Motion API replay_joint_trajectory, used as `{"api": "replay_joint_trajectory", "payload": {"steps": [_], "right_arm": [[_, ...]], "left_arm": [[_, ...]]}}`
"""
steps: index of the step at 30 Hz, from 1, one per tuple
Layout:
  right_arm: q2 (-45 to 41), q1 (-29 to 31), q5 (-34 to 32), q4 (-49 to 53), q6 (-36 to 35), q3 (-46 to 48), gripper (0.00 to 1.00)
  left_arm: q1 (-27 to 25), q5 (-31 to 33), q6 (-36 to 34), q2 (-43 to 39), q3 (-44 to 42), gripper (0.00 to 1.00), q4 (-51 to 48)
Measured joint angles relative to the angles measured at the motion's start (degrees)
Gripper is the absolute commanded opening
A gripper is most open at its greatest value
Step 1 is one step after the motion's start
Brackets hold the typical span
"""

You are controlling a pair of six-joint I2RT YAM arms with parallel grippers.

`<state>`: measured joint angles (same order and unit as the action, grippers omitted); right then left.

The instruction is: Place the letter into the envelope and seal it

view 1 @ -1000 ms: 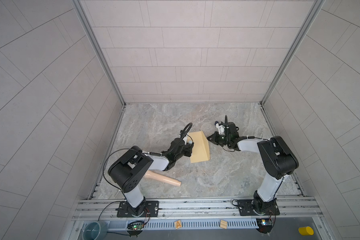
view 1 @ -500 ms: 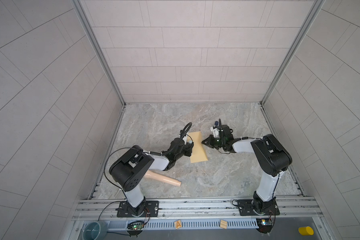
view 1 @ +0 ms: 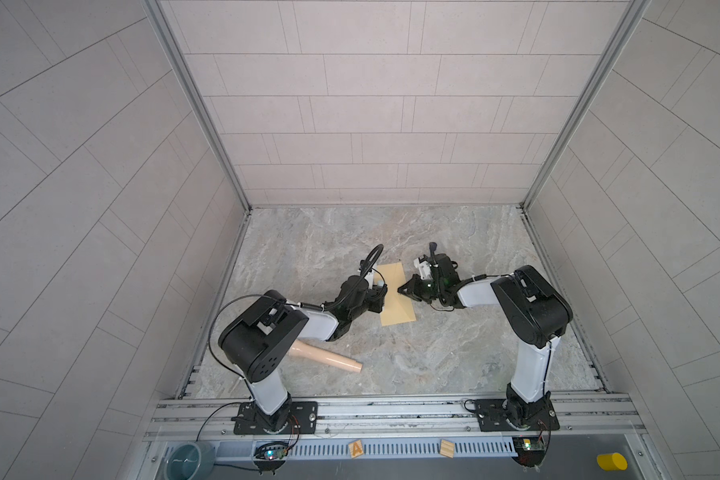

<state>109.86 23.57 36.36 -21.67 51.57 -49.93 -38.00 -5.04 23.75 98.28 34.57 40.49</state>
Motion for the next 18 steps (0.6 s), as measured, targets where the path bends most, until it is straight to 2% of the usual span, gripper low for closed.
{"api": "replay_joint_trajectory", "payload": {"steps": [18], "right_arm": [[1.31,2.80,-1.16,1.11,-0.52,-2.25,0.00]], "left_arm": [[0.39,-0.66,0.68,0.22,0.00,0.00,0.24]]}}
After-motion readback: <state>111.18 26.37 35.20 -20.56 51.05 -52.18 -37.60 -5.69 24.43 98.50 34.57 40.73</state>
